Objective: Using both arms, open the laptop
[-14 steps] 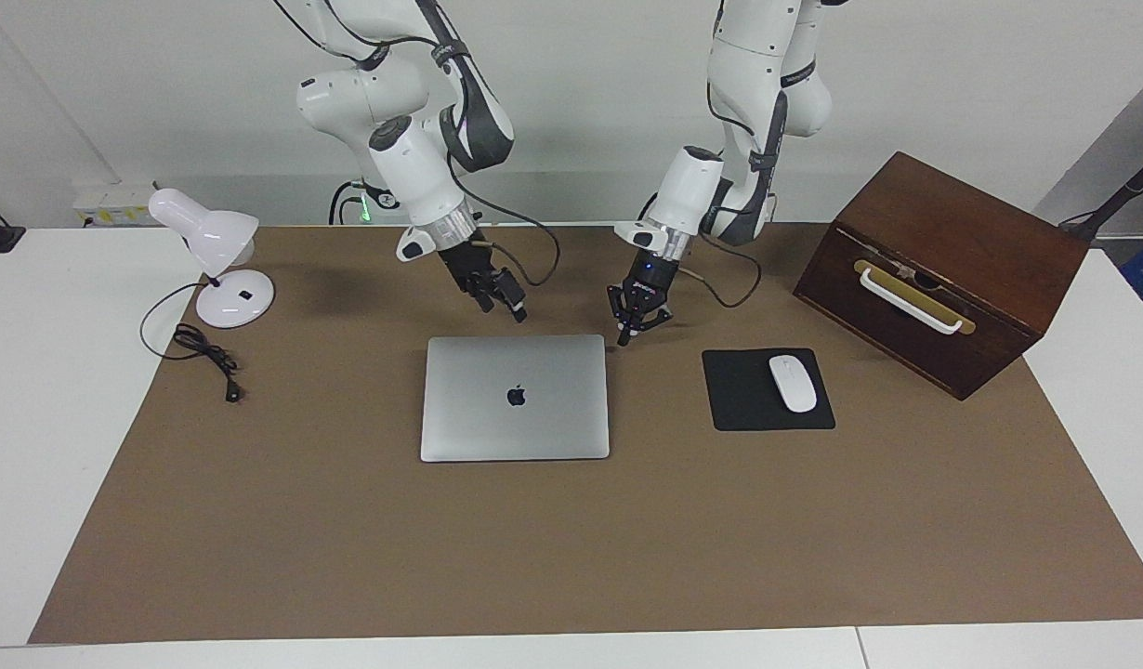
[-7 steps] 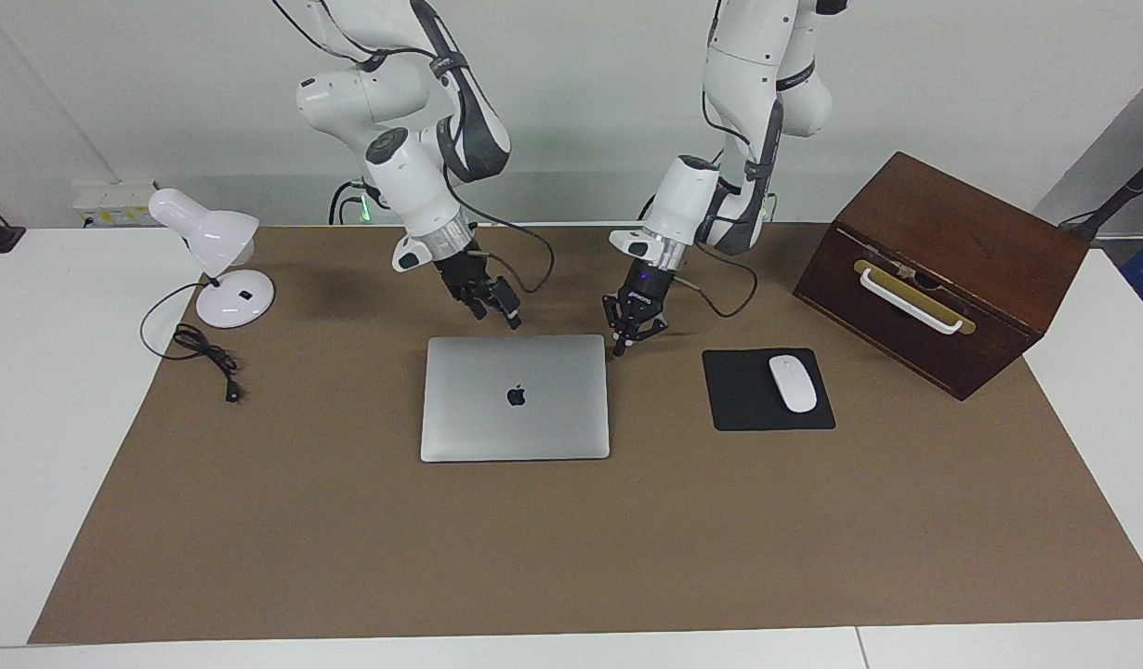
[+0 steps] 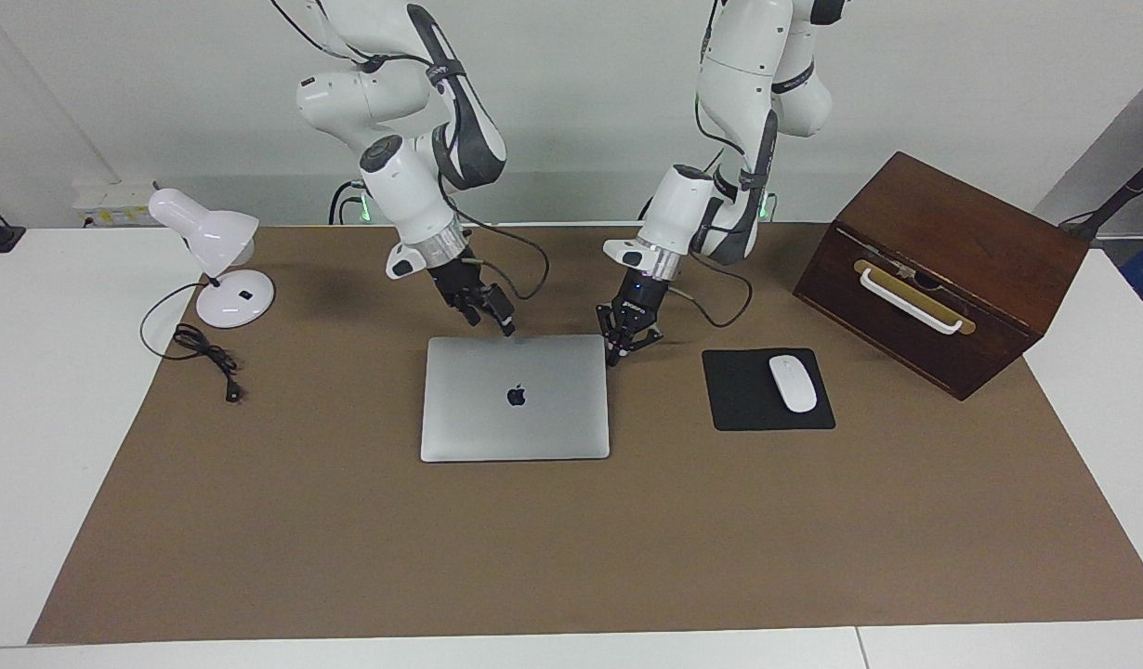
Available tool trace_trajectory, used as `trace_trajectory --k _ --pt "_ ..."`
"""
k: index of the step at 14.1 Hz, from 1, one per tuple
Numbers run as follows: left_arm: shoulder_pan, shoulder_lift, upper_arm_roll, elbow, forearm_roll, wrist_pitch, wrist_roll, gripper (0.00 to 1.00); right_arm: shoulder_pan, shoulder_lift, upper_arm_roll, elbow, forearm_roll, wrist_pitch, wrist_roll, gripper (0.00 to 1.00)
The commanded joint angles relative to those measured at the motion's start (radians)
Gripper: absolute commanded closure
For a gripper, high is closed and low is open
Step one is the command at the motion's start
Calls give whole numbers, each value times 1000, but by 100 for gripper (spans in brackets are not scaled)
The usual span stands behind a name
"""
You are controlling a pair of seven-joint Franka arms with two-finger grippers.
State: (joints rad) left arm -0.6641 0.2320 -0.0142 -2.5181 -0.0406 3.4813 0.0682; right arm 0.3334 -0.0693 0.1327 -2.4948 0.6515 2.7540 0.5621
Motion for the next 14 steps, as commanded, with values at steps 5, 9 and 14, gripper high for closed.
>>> trace_trajectory --k 5,9,14 --pt "-12 67 11 58 -12 24 10 100 -11 49 4 50 46 9 -57 0" --pt "-15 79 13 61 -10 24 10 100 -14 51 -2 59 46 9 -65 0" --pt "-14 81 11 56 -7 25 9 100 -14 51 -2 60 46 9 -68 0"
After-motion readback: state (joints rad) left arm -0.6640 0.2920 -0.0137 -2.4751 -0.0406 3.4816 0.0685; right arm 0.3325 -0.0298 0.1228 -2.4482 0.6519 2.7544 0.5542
